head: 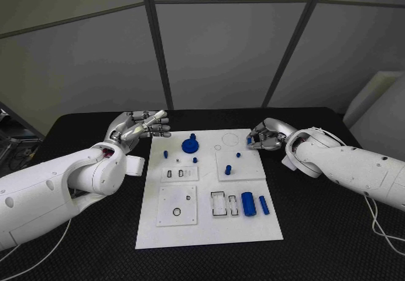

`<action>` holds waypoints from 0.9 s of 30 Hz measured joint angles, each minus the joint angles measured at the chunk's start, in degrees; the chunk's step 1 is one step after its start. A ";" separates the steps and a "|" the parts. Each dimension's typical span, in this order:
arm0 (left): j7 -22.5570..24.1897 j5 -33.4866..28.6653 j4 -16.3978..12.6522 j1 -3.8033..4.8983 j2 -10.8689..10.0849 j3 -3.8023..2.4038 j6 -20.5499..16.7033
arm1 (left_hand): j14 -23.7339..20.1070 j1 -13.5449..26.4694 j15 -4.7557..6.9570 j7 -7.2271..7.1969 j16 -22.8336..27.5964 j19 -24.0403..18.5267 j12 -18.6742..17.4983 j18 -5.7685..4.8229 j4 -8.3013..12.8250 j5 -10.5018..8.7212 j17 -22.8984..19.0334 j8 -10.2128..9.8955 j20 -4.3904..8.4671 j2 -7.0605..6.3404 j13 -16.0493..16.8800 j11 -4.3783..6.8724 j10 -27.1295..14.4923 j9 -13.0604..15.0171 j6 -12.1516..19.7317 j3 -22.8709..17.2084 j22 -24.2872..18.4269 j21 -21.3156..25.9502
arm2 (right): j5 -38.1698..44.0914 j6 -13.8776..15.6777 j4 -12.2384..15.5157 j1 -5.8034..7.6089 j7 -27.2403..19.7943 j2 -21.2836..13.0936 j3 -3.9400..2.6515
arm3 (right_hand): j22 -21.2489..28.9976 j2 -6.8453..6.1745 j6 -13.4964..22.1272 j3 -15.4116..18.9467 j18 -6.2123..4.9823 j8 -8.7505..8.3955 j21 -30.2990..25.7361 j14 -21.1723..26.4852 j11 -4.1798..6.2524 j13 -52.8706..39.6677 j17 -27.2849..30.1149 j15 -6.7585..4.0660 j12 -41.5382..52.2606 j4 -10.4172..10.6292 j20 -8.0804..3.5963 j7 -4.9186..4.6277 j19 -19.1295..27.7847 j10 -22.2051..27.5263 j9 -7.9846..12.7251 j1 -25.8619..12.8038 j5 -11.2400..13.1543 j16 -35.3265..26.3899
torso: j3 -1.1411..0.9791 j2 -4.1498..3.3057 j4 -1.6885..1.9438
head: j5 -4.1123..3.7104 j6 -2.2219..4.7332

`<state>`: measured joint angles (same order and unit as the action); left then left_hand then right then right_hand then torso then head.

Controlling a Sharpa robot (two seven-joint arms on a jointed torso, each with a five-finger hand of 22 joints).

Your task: Assemble the parts on the task board

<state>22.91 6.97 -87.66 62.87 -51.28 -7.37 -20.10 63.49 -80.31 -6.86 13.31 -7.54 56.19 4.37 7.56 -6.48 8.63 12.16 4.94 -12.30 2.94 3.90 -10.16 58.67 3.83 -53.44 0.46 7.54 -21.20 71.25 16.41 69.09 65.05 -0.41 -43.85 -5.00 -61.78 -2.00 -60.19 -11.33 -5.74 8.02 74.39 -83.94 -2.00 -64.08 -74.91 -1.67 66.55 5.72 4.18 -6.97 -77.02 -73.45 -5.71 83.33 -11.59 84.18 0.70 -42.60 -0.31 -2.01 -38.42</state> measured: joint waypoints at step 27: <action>-0.35 0.00 -0.12 0.04 -0.55 0.01 -0.01 | 0.00 -0.24 0.00 0.00 0.23 0.00 0.00 0.00 0.24 0.00 0.08 0.00 0.00 0.24 0.00 0.00 0.00 0.00 0.00 -0.24 -0.05 0.00 | 1.59 2.19 18.20 2.89 8.06 1.69 -0.18 | -1.33 0.34 -0.25 -0.57 -0.02 0.14 0.66 0.00 0.16 -0.62 0.00 0.01 0.47 0.07 -0.19 -0.07 -0.61 -0.57 -0.01 -0.01 -1.36 0.46 | 0.52 0.59 -0.08 | 1.74 -0.07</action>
<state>22.57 6.97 -87.78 62.91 -51.83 -7.36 -20.11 63.49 -80.55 -6.86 13.31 -7.31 56.19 4.37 7.56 -6.24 8.63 12.24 4.94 -12.30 3.18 3.90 -10.16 58.67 3.83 -53.44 0.22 7.49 -21.20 72.84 18.60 87.29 67.94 7.65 -42.16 -5.18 -63.11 -1.66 -60.43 -11.90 -5.76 8.16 75.05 -83.94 -1.84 -64.70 -74.91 -1.66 67.02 5.79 4.00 -7.03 -77.63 -74.02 -5.72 83.32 -12.95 84.64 1.22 -42.02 -0.38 -0.27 -38.49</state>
